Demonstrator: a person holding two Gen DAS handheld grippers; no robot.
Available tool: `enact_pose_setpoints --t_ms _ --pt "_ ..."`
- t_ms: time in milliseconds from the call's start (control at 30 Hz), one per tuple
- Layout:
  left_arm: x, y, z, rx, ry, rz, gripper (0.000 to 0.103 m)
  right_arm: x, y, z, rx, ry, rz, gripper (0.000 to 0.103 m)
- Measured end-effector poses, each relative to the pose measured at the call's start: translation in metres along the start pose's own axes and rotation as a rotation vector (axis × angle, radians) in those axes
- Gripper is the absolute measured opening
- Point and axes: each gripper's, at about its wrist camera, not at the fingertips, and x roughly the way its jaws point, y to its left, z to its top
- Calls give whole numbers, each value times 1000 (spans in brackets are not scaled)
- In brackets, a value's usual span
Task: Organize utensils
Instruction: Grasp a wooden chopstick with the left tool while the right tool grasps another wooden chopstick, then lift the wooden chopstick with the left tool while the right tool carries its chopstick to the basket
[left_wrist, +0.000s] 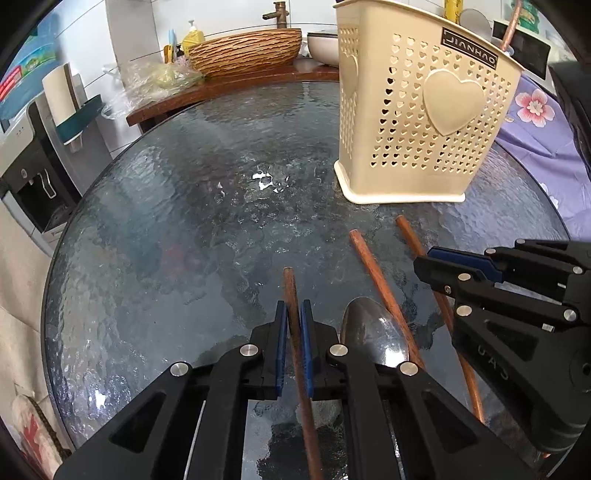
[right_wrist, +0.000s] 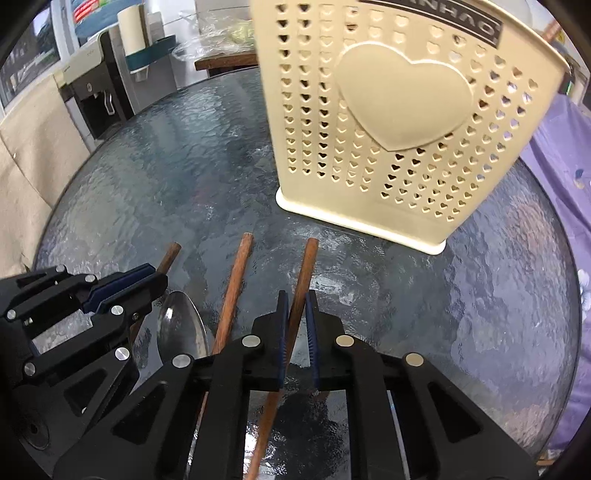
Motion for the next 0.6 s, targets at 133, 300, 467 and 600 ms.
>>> enact_pose_setpoints --t_ms 133,300,467,600 --pt "-5 6 0 -33 -11 -16 6 -2 -16 -2 74 -3 141 7" --pt "-28 16 3 -81 -71 -39 6 -22 -26 -4 75 -76 204 7" --pt "-62 25 8 -126 -151 -84 6 -57 -35 -6 66 -165 284 7" --pt "-91 25 9 -137 -221 -103 6 -89 -40 -10 53 -238 330 7"
